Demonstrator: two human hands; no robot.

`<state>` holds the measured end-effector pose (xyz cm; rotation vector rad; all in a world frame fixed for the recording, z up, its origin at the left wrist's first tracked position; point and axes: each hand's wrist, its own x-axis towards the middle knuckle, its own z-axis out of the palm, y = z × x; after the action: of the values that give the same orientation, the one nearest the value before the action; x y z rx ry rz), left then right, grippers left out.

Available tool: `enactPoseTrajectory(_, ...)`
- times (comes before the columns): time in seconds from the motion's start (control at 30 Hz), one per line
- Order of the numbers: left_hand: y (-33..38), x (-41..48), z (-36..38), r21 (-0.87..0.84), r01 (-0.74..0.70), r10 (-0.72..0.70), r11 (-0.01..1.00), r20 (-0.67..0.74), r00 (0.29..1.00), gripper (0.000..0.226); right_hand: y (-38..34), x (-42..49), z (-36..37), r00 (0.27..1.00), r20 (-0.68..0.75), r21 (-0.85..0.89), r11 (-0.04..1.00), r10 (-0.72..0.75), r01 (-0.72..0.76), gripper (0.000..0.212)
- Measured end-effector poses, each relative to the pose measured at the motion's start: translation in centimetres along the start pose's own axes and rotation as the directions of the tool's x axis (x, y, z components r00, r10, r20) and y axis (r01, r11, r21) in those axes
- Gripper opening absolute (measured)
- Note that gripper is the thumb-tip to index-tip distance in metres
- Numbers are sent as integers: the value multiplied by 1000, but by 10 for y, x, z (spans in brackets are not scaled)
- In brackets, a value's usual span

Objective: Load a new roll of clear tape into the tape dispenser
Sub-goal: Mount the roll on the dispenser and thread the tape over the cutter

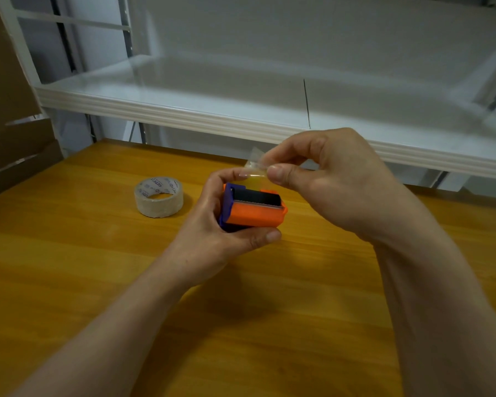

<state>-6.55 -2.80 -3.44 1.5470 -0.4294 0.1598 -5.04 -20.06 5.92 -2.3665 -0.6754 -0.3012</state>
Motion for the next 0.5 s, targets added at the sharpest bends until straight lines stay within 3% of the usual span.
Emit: enactPoseTrajectory(0.5, 2, -3, 2, -10, -7, 7, 1000, 3, 1000, 78, 3, 3, 4, 986, -146, 78, 993, -80, 92, 7)
